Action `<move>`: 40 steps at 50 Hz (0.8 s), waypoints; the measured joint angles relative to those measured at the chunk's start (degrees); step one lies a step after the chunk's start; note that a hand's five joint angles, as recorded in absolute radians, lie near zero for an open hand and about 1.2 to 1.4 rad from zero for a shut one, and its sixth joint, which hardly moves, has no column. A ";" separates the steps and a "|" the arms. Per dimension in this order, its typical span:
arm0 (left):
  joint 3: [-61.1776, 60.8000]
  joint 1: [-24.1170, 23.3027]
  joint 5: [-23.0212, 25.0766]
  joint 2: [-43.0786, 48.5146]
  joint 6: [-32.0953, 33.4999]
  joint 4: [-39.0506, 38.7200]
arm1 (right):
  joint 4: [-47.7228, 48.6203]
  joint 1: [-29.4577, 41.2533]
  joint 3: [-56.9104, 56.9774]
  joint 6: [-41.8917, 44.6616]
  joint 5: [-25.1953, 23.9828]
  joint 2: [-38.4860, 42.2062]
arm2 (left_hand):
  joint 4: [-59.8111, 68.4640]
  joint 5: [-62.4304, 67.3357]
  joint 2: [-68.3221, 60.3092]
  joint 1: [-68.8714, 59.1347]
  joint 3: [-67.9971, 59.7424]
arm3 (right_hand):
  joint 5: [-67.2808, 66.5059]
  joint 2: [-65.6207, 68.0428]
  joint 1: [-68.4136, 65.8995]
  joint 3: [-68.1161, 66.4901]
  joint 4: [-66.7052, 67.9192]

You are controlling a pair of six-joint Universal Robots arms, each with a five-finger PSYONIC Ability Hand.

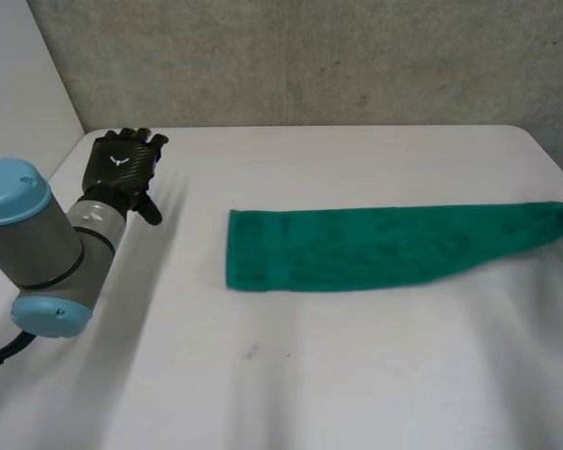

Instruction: Fold the towel.

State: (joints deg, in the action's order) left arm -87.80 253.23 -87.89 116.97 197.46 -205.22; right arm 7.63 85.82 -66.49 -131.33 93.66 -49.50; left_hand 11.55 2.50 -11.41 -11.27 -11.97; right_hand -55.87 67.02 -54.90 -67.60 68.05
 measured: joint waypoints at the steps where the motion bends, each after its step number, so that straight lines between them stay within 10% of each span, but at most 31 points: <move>1: -0.31 0.08 0.01 -0.30 -0.02 0.01 | 0.15 0.62 0.70 1.62 0.04 -0.16 | 0.00 0.00 0.00 0.00 0.00 | -0.02 0.00 0.00 0.00 0.00; 11: -1.97 0.43 -0.12 -1.32 -0.06 0.01 | 0.17 15.99 5.62 0.86 -8.51 -0.33 | 0.00 0.00 0.00 0.00 0.00 | -0.17 0.00 0.00 -0.40 0.16; 20: -3.03 0.10 -0.27 -1.75 0.02 0.00 | 0.33 37.56 5.43 -0.91 -27.73 3.50 | 0.00 0.01 0.00 0.00 0.00 | -0.22 -0.06 -0.26 -0.30 0.05; 24: -3.02 -0.24 -0.22 -1.97 0.07 -0.05 | 0.43 40.02 4.78 -0.91 -30.29 6.48 | 0.00 0.00 0.00 0.00 0.00 | 28.40 -31.10 28.22 30.66 -30.91; 28: -2.58 -1.00 -0.09 -1.78 0.22 -0.24 | 0.58 39.58 4.26 -1.96 -27.56 7.45 | 0.00 0.00 0.00 0.00 0.00 | 50.97 -53.71 43.17 54.23 -53.91; 40: 5.23 -8.72 -0.06 3.34 -0.03 -0.62 | -1.76 28.15 -5.75 -18.84 -14.39 -0.81 | 0.00 0.00 0.00 0.00 0.00 | 52.60 -54.99 43.83 56.01 -55.14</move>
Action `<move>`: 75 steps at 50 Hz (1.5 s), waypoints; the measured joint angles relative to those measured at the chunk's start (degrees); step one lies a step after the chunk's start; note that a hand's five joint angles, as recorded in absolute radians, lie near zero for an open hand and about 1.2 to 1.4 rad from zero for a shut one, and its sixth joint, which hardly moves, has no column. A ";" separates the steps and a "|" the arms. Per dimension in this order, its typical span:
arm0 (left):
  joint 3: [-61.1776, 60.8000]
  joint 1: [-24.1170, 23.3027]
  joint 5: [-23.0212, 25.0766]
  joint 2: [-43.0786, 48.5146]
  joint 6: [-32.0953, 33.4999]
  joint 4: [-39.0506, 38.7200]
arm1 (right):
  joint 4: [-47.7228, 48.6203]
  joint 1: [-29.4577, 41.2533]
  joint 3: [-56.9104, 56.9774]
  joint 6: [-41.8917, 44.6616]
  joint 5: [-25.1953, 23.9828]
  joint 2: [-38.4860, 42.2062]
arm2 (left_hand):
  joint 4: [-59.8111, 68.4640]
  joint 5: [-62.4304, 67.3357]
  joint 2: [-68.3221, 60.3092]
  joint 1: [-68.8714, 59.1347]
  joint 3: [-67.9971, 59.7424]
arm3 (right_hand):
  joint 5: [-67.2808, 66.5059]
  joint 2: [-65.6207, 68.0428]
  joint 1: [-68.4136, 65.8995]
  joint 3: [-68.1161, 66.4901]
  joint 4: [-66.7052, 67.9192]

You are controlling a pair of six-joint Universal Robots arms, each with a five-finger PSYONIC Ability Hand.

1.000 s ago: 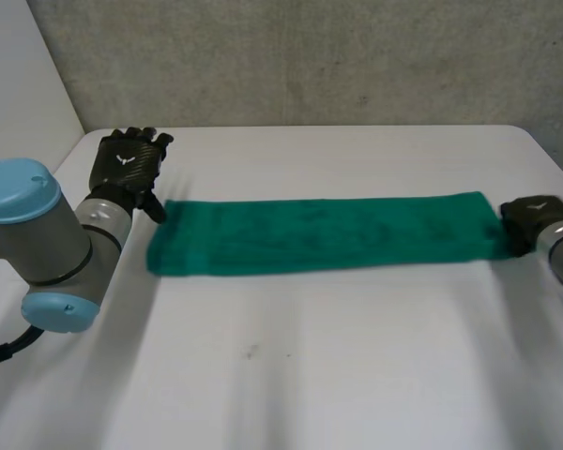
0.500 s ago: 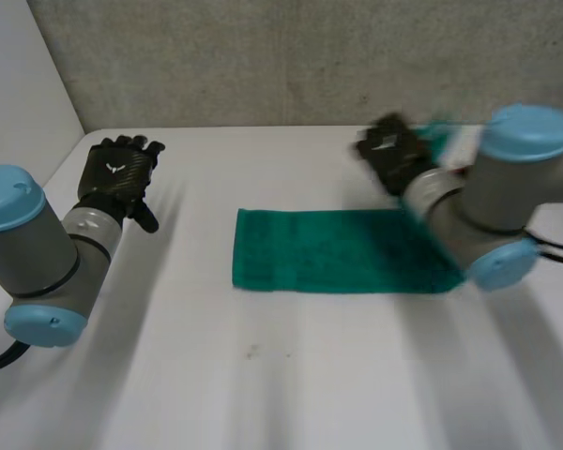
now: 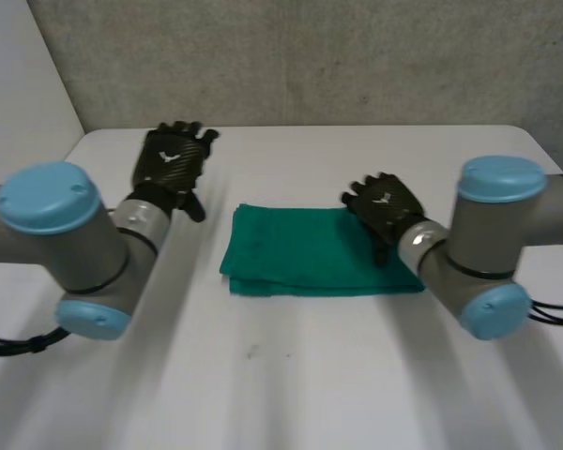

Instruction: Fold the towel.

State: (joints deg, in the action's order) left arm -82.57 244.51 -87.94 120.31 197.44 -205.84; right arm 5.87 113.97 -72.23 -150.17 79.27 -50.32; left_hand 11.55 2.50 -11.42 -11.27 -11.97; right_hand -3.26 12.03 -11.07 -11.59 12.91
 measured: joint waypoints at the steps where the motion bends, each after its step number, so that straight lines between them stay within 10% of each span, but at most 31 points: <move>1: 1.43 -1.20 -0.01 1.17 -0.01 0.11 | -0.28 -1.44 -2.19 -2.07 -0.19 -1.07 | 0.00 0.00 0.00 0.00 0.00 | 0.00 0.00 0.00 0.00 0.00; 9: 7.01 -5.63 -0.14 6.33 0.03 0.56 | -0.68 -8.09 -10.29 -6.74 -2.24 -3.44 | 0.00 0.01 0.00 0.00 0.00 | -5.30 6.58 -5.37 -7.36 5.93; 13: 7.53 -6.30 -0.35 7.06 0.04 0.65 | -0.43 -10.65 -11.60 -6.71 -2.26 -3.27 | 0.00 -0.06 0.00 0.00 0.00 | -33.87 38.94 -34.25 -37.91 36.29; 21: 5.59 -5.38 -1.23 5.21 -0.04 1.59 | 1.47 -11.76 -9.76 -5.94 -1.57 -3.81 | 0.00 0.00 0.00 0.00 0.00 | -51.94 54.92 -41.34 -56.01 55.14; 34: 1.38 -1.99 -5.13 0.50 -0.15 2.70 | -2.41 7.81 5.61 -0.77 -3.52 -0.75 | 0.00 0.00 0.00 0.00 0.00 | -52.78 54.69 -41.84 -55.77 54.86; 41: 0.98 -1.87 -6.11 0.31 -1.27 2.62 | -2.96 15.58 6.76 7.75 -7.13 3.96 | 0.00 0.01 0.00 0.00 0.00 | -16.87 16.55 -10.85 -17.50 16.46; 49: 1.78 -2.19 -5.91 0.53 -3.89 2.54 | -1.07 13.25 6.58 2.23 -1.61 3.63 | 0.00 0.00 0.00 0.00 0.00 | -0.01 0.05 0.00 -0.06 0.00; 52: 4.05 -3.33 -5.53 1.19 -6.35 2.60 | -0.48 8.12 5.31 -11.93 3.18 0.26 | 0.00 0.01 0.00 0.00 0.00 | 0.24 0.05 0.00 -0.06 0.00; 75: 20.63 -9.90 -1.38 16.96 -21.90 19.57 | -13.45 2.02 14.44 -29.22 -2.12 5.31 | 1.78 0.92 -1.72 -2.04 -1.27 | 0.33 0.05 0.00 -0.06 0.00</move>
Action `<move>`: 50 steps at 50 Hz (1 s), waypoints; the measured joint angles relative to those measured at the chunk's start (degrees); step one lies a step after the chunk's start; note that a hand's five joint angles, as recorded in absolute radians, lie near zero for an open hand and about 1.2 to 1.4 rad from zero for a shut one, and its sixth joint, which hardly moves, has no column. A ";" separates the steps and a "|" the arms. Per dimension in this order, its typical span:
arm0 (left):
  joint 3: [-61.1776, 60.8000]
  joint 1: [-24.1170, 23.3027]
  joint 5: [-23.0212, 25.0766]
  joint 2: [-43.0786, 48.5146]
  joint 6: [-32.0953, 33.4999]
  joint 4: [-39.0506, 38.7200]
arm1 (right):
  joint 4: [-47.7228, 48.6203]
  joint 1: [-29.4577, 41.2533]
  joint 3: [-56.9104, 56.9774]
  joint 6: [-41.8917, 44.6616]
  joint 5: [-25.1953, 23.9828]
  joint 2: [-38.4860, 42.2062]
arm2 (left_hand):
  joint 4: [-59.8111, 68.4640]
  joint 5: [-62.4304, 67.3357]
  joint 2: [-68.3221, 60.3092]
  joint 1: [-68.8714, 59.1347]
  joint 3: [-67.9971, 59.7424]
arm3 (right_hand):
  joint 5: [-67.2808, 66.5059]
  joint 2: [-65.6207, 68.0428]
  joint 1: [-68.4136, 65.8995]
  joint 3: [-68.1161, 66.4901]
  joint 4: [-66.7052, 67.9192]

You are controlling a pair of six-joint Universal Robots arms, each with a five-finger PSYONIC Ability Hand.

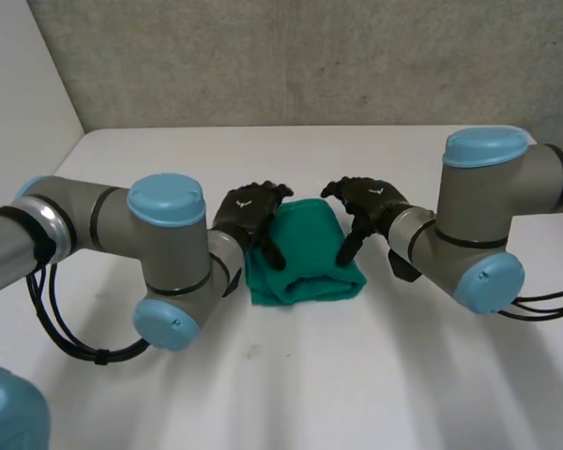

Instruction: Fold the towel.

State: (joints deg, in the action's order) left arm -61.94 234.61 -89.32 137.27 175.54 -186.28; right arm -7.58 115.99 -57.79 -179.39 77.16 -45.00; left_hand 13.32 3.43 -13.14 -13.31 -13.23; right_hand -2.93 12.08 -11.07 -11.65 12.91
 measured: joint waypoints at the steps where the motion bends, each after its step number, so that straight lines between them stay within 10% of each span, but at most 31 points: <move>1: 0.00 0.25 -0.93 0.43 0.26 0.44 | -0.51 0.10 0.70 0.09 -0.02 0.69 | 0.01 0.00 0.00 0.00 0.00 | -0.09 0.00 0.00 0.00 0.00; 20: -6.35 2.17 -4.34 -1.99 15.19 1.77 | -11.40 2.60 14.10 13.97 4.30 10.92 | -0.92 -1.00 0.62 0.93 0.62 | 0.19 0.00 0.96 0.00 0.00; 37: -4.35 13.64 -4.24 -28.35 6.57 5.57 | 5.20 -4.92 -0.34 6.37 17.36 -21.84 | -0.92 -1.11 0.62 0.93 0.63 | 0.31 0.00 0.96 0.00 0.00; 50: -3.94 18.10 -3.03 -35.66 4.64 13.25 | 0.88 -7.72 -4.38 8.97 18.07 -28.53 | -1.17 -1.10 0.73 0.93 0.63 | 0.31 0.00 0.96 0.00 0.00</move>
State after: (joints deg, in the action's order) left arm -65.88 252.70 -92.35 101.62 180.17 -173.03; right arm -6.71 108.27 -62.17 -170.42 95.23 -73.54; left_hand 12.15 2.33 -12.41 -12.38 -12.61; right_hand -2.62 12.08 -10.11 -11.64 12.91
